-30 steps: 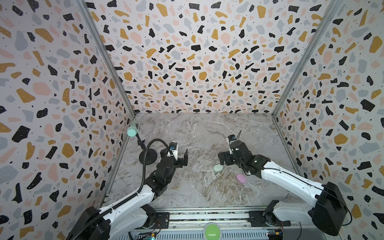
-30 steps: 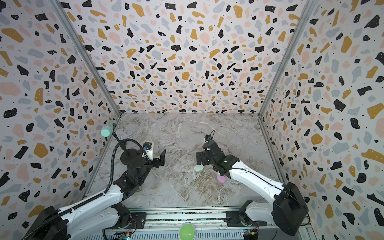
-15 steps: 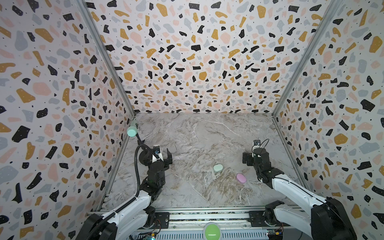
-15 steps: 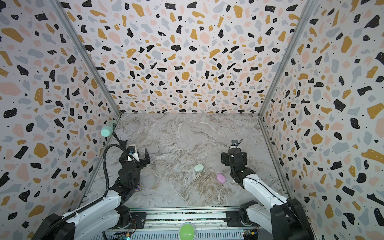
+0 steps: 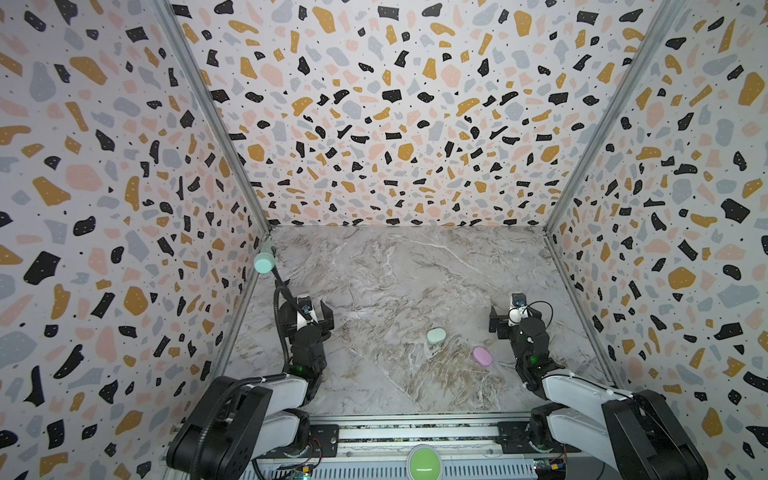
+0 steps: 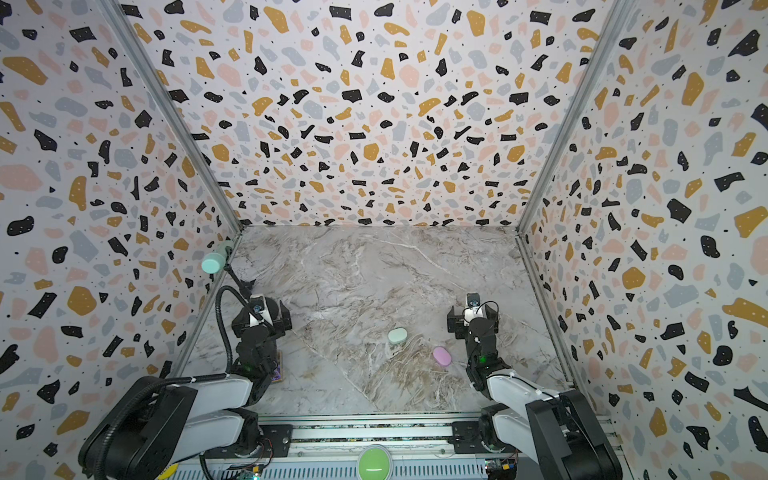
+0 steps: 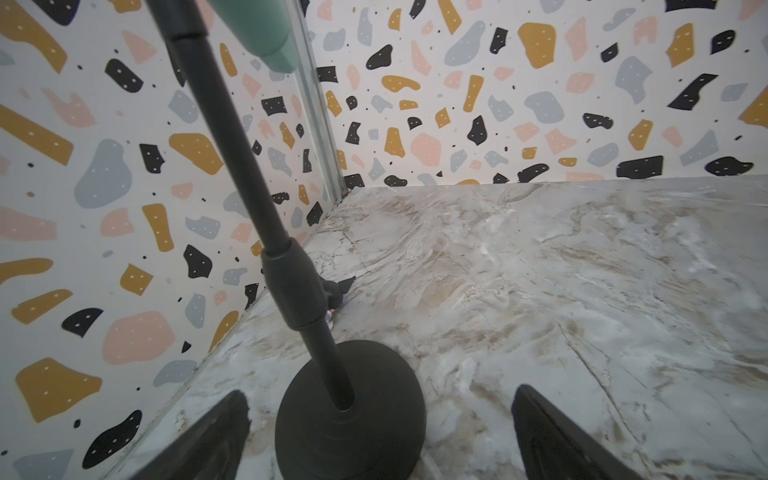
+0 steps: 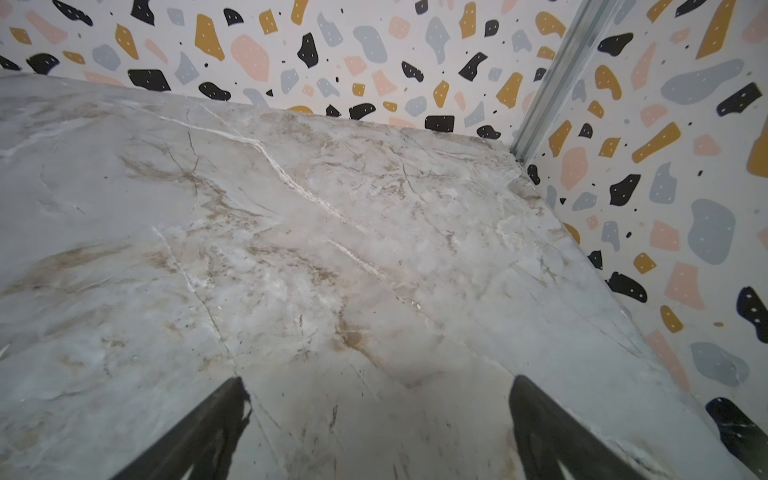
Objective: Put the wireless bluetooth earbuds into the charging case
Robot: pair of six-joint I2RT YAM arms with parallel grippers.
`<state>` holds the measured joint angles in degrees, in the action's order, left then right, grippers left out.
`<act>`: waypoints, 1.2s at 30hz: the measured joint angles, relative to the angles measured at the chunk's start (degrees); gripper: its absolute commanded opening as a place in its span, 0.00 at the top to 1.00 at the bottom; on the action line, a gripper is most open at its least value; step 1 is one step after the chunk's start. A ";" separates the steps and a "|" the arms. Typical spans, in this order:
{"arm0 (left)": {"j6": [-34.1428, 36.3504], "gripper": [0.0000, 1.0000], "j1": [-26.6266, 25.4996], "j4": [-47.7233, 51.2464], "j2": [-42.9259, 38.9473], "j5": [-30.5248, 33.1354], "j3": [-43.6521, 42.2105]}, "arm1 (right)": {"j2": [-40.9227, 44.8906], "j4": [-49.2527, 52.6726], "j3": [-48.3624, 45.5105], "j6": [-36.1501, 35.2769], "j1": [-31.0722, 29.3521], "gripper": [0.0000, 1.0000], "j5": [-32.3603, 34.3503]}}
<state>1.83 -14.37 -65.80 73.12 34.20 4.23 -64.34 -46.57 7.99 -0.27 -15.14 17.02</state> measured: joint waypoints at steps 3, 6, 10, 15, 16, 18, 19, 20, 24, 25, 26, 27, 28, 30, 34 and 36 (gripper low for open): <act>-0.04 0.00 1.22 -3.76 4.13 -0.72 -0.11 | -1.70 -4.87 -0.20 -0.52 0.83 0.00 -1.40; -0.13 0.00 1.79 -4.09 4.37 -1.75 -0.07 | -3.21 -9.60 -0.81 -0.81 2.12 0.00 -2.99; -0.17 0.00 2.40 -5.29 5.05 -2.56 0.17 | -5.95 -14.19 -1.09 -0.87 3.76 0.00 -5.07; -0.42 0.00 2.64 -5.22 5.46 -3.56 0.39 | -7.72 -16.31 -1.07 -1.27 4.74 0.00 -6.64; -0.48 0.00 2.69 -5.25 5.55 -3.69 0.44 | -8.00 -17.22 -1.09 -1.36 5.07 0.00 -7.13; -0.52 0.00 2.71 -5.18 5.68 -3.74 0.55 | -9.31 -20.59 -1.57 -1.33 6.08 0.00 -7.74; -0.55 0.00 2.71 -5.09 5.77 -3.74 0.66 | -10.78 -23.19 -2.03 -1.31 6.82 0.00 -8.17; -0.55 0.00 2.71 -5.05 5.79 -3.78 0.79 | -12.24 -25.07 -2.38 -1.29 7.28 0.00 -8.48; -0.57 0.00 2.73 -5.07 5.81 -3.96 1.09 | -19.04 -29.35 -2.56 -1.29 8.02 0.00 -8.72; -0.57 0.00 2.73 -5.07 5.84 -3.96 1.09 | -19.89 -29.33 -2.34 -1.29 8.02 0.00 -8.72; -0.57 0.00 2.73 -5.07 5.88 -3.98 1.09 | -20.41 -29.09 -1.97 -1.29 8.02 0.01 -8.81; -0.57 0.00 2.75 -5.07 5.90 -3.98 1.09 | -20.65 -28.83 -1.42 -1.31 8.02 0.01 -8.87; -0.57 0.00 2.73 -5.07 5.92 -4.00 1.09 | -20.76 -28.76 -0.94 -1.31 8.00 0.01 -8.83; -0.57 0.00 2.75 -5.07 5.92 -4.15 1.09 | -20.79 -28.09 0.55 -1.29 8.00 0.01 -8.68; -0.57 0.00 2.75 -5.07 5.95 -4.26 1.11 | -20.79 -27.76 1.38 -1.29 8.00 0.01 -8.61; -0.57 0.00 2.75 -5.07 5.92 -4.33 1.11 | -20.79 -27.43 1.40 -1.31 8.00 0.01 -8.59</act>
<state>1.26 -11.62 -70.87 79.05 29.87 5.34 -85.12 -74.00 9.39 -1.58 -7.14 8.43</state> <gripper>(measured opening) 0.998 0.988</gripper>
